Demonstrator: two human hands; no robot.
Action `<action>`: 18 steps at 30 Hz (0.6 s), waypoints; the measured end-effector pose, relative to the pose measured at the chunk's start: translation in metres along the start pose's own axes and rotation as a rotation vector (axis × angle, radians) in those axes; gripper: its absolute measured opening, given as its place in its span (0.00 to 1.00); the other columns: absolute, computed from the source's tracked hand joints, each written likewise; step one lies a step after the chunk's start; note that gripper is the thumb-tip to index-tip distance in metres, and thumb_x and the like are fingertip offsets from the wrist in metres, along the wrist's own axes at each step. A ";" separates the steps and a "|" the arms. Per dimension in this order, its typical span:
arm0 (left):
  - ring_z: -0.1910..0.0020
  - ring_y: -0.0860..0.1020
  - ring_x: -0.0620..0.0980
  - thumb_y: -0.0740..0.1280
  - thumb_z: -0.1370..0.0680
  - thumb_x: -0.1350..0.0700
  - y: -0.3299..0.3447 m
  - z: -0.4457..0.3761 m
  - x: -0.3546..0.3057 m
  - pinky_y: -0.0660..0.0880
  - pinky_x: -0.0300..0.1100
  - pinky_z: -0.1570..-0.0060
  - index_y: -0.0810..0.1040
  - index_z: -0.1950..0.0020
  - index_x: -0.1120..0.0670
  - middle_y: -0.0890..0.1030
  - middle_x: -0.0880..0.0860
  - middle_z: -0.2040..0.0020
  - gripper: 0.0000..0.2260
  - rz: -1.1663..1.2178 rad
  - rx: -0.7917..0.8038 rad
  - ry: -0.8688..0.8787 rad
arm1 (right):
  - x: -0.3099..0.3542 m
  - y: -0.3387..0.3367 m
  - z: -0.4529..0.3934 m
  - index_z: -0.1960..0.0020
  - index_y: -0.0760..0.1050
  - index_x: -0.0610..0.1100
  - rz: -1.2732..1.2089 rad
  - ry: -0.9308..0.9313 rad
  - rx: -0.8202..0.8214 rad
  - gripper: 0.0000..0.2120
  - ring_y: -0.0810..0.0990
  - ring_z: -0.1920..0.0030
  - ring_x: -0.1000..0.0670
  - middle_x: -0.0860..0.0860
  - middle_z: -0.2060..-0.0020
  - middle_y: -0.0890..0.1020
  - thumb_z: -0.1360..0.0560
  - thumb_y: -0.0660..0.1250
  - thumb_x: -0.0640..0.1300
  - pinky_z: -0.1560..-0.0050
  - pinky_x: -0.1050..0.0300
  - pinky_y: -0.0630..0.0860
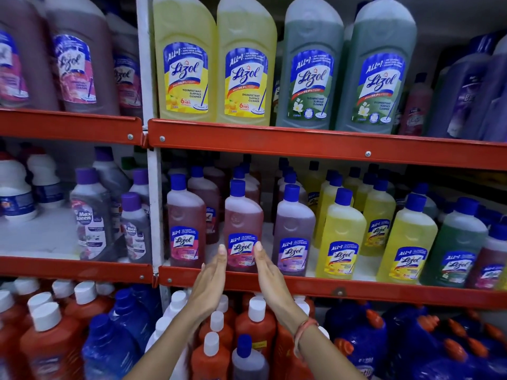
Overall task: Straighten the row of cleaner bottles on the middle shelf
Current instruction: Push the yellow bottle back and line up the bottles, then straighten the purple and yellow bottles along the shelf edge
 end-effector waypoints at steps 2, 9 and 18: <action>0.20 0.55 0.54 0.37 0.36 0.18 0.001 -0.002 0.002 0.48 0.59 0.21 0.63 0.24 0.38 0.69 0.48 0.23 0.47 -0.011 0.014 0.003 | -0.002 -0.003 -0.001 0.26 0.63 0.54 -0.026 0.001 -0.024 0.49 0.73 0.33 0.52 0.53 0.33 0.76 0.38 0.52 0.81 0.29 0.47 0.68; 0.20 0.58 0.53 0.40 0.35 0.18 -0.001 0.000 0.004 0.50 0.62 0.22 0.65 0.26 0.35 0.70 0.48 0.24 0.44 0.052 0.010 -0.026 | 0.003 -0.003 0.004 0.26 0.64 0.54 -0.023 -0.019 -0.033 0.48 0.74 0.34 0.52 0.52 0.33 0.76 0.39 0.52 0.80 0.32 0.51 0.70; 0.23 0.63 0.56 0.41 0.36 0.17 -0.003 0.004 -0.002 0.59 0.64 0.25 0.66 0.27 0.36 0.73 0.50 0.26 0.45 0.066 -0.009 -0.022 | 0.009 -0.006 0.009 0.27 0.65 0.53 -0.024 -0.036 -0.026 0.37 0.75 0.39 0.56 0.54 0.36 0.77 0.30 0.52 0.70 0.42 0.63 0.70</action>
Point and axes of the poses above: each hand's wrist, its own z-axis away from the middle knuckle, its own y-axis out of the palm, x = y × z, the point moved 6 cm from there along -z, towards the middle knuckle
